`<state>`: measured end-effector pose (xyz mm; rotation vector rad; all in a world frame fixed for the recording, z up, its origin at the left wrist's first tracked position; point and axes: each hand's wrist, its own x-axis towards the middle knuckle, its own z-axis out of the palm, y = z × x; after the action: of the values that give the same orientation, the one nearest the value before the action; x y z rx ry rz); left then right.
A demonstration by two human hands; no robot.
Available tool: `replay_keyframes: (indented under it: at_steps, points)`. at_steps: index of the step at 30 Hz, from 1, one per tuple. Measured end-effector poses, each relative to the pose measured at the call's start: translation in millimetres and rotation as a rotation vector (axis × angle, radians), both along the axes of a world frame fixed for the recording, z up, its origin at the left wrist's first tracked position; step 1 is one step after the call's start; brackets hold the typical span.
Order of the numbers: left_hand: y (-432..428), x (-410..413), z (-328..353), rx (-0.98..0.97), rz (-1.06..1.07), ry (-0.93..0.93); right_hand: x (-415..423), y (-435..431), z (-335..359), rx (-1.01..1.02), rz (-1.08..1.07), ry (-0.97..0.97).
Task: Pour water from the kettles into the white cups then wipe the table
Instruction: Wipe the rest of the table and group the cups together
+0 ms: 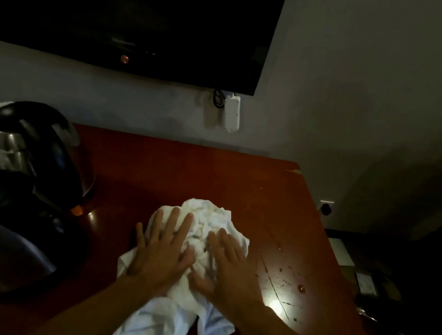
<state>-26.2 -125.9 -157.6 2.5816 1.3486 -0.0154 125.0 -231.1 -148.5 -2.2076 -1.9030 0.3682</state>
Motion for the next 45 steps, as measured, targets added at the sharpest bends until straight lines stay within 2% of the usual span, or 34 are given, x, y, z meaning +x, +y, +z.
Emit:
replay_keyframes:
  at_steps: [5,9,13,19,24,31,34,38,41,45]
  points:
    - [20.9,17.1,-16.9,0.125,-0.027,-0.072,9.6,24.2,-11.5,-0.026,-0.053,0.067]
    - [43.8,55.2,-21.9,0.151,-0.012,-0.117,18.9,57.5,-11.7,0.116,-0.330,0.378]
    - [66.9,103.5,-27.5,0.166,-0.072,-0.156,50.9,78.6,-17.0,0.223,-0.472,0.426]
    - [105.5,186.4,-29.8,0.163,-0.165,-0.173,130.6,106.1,-33.6,0.245,-0.553,0.322]
    - [147.3,255.2,-23.9,0.155,-0.181,-0.189,203.0,142.1,-40.6,0.207,-0.497,0.081]
    - [198.6,333.0,-23.1,0.157,-0.094,-0.158,279.9,197.0,-23.0,0.088,-0.448,0.141]
    - [205.9,339.6,-20.2,0.156,-0.082,-0.180,289.5,204.8,-23.9,0.123,-0.413,0.144]
    - [198.2,332.8,-20.9,0.210,-0.115,-0.172,290.0,199.3,-26.2,0.008,-0.395,0.090]
    - [180.8,323.0,-21.4,0.247,-0.124,-0.216,282.3,179.6,-26.9,0.060,-0.363,-0.021]
    - [136.8,301.4,-25.4,0.242,-0.173,-0.215,262.7,129.4,-24.8,0.043,-0.348,-0.010]
